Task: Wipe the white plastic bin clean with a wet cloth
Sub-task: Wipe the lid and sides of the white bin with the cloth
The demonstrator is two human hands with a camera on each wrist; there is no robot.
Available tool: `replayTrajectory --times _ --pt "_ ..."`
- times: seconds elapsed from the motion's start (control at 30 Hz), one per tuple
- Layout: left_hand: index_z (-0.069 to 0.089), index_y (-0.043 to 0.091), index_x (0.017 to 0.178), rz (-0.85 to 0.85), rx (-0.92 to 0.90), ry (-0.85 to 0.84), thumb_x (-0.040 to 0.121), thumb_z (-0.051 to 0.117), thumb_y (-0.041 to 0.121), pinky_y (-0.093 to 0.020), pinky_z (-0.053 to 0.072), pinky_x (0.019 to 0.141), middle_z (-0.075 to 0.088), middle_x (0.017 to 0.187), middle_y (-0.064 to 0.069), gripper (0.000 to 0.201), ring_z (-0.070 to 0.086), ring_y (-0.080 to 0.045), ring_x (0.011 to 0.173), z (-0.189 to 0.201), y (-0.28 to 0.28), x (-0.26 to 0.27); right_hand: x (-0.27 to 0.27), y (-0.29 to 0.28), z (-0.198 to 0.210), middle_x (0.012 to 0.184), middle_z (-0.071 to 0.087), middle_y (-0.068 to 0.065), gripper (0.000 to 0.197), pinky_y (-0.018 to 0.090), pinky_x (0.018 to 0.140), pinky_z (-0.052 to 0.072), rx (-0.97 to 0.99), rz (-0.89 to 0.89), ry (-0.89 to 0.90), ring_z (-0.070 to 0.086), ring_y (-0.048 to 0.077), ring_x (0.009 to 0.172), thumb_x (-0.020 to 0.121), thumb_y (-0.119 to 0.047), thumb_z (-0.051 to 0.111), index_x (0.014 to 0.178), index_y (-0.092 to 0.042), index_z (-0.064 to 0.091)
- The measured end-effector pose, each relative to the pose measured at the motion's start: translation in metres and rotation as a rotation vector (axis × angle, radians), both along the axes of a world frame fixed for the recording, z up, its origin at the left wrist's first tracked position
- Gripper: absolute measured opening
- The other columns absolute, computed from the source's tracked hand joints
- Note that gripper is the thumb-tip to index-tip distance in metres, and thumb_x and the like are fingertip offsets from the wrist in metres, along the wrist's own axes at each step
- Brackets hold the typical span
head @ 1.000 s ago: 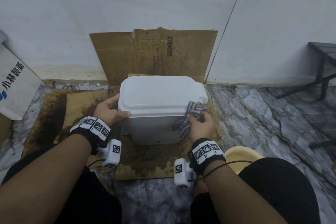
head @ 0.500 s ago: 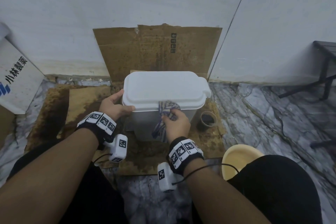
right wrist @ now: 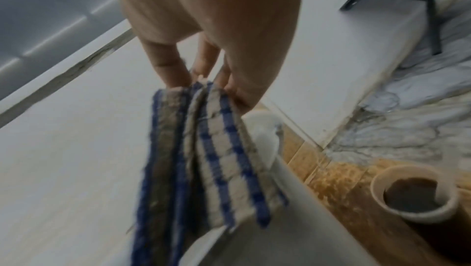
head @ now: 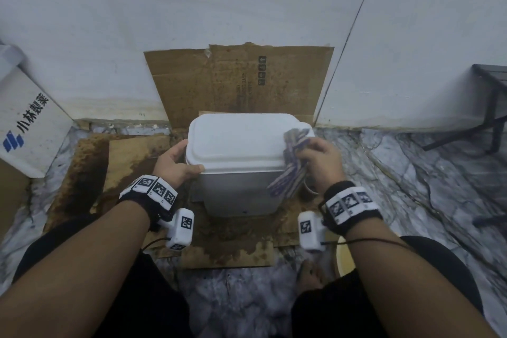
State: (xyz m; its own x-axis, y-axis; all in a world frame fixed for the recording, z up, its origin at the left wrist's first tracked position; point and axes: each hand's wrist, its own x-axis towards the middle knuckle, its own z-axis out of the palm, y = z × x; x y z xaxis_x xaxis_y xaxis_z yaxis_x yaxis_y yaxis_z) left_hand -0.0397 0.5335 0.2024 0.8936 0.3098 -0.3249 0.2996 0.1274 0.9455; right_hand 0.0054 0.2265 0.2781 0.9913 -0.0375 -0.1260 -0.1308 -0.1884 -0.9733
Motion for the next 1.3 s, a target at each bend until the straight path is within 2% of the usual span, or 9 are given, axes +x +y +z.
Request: replayTrajectory --times 0.13,0.23,0.33,0.47,0.63,0.83,0.97,1.1,1.3 --pt "0.061 0.032 0.123 -0.077 0.126 0.038 0.068 0.073 -0.010 -0.047 0.057 0.086 0.067 0.119 0.006 0.071 0.061 -0.025 0.114 0.008 -0.006 0.007 0.038 -0.030 0.003 0.097 0.071 0.006 0.025 0.050 0.089 0.055 0.068 -0.240 -0.033 0.067 0.029 0.094 0.075 0.004 0.062 0.085 -0.019 0.068" --pt "0.041 0.033 0.140 -0.130 0.413 0.135 0.059 0.073 0.001 -0.053 0.047 0.099 0.056 0.131 -0.003 0.093 0.050 -0.032 0.124 0.021 -0.014 0.024 0.054 -0.033 -0.003 0.112 0.067 0.005 0.033 0.049 0.092 0.054 0.013 -0.172 0.019 0.066 0.029 0.102 0.076 0.005 0.063 0.098 -0.019 0.069" --pt "0.019 0.035 0.151 -0.233 0.895 0.289 0.070 0.073 0.017 -0.051 0.023 0.113 0.029 0.152 -0.010 0.099 0.025 -0.036 0.139 0.042 -0.038 0.036 0.065 -0.026 -0.019 0.118 0.061 -0.001 0.040 0.042 0.099 0.050 -0.071 -0.092 0.088 0.061 0.023 0.109 0.086 -0.002 0.062 0.124 -0.015 0.062" --pt "0.029 0.044 0.146 -0.364 1.084 0.140 0.074 0.073 0.033 -0.054 0.018 0.115 0.018 0.159 -0.001 0.085 0.017 -0.031 0.144 0.062 -0.083 0.057 0.076 -0.026 -0.030 0.113 0.066 -0.003 0.043 0.043 0.099 0.050 0.003 -0.067 0.126 0.064 0.022 0.106 0.091 -0.004 0.059 0.133 -0.014 0.057" --pt "0.039 0.045 0.141 -0.527 1.136 -0.031 0.082 0.063 0.047 -0.056 0.015 0.115 0.024 0.158 0.006 0.063 0.021 -0.024 0.144 0.067 -0.139 0.077 0.075 -0.031 -0.028 0.120 0.065 -0.002 0.047 0.044 0.100 0.050 0.004 -0.003 0.130 0.064 0.021 0.107 0.089 -0.007 0.063 0.134 -0.019 0.056" --pt "0.029 0.039 0.148 -0.534 1.209 -0.095 0.089 0.050 0.058 -0.058 0.012 0.117 0.019 0.161 0.004 0.065 0.018 -0.023 0.147 0.067 -0.157 0.079 0.067 -0.012 -0.018 0.124 0.065 0.001 0.047 0.043 0.096 0.052 0.058 0.095 0.065 0.065 0.020 0.107 0.086 -0.007 0.068 0.131 -0.019 0.061" --pt "0.022 0.042 0.150 -0.389 1.240 -0.104 0.087 0.036 0.068 -0.056 0.016 0.115 0.020 0.161 0.002 0.069 0.018 -0.024 0.146 0.066 -0.126 0.069 0.059 0.020 0.002 0.119 0.065 -0.004 0.048 0.029 0.091 0.054 0.088 0.237 0.001 0.064 0.012 0.105 0.087 -0.004 0.067 0.133 -0.017 0.058" --pt "0.026 0.039 0.148 -0.313 1.209 -0.142 0.080 0.029 0.072 -0.055 0.023 0.114 0.026 0.158 0.001 0.076 0.025 -0.025 0.144 0.066 -0.078 0.059 0.061 0.048 0.022 0.107 0.066 -0.009 0.062 0.009 0.068 0.050 0.058 0.464 0.035 0.066 -0.005 0.084 0.081 0.010 0.067 0.136 -0.016 0.053" --pt "0.036 0.029 0.144 -0.265 1.031 -0.206 0.076 0.039 0.070 -0.050 0.034 0.110 0.040 0.149 0.002 0.079 0.037 -0.021 0.137 0.069 -0.020 0.042 0.065 0.096 0.037 0.137 0.058 -0.005 0.076 0.039 0.095 0.053 -0.322 0.654 -0.118 0.061 0.015 0.114 0.074 0.007 0.071 0.136 -0.033 0.055"
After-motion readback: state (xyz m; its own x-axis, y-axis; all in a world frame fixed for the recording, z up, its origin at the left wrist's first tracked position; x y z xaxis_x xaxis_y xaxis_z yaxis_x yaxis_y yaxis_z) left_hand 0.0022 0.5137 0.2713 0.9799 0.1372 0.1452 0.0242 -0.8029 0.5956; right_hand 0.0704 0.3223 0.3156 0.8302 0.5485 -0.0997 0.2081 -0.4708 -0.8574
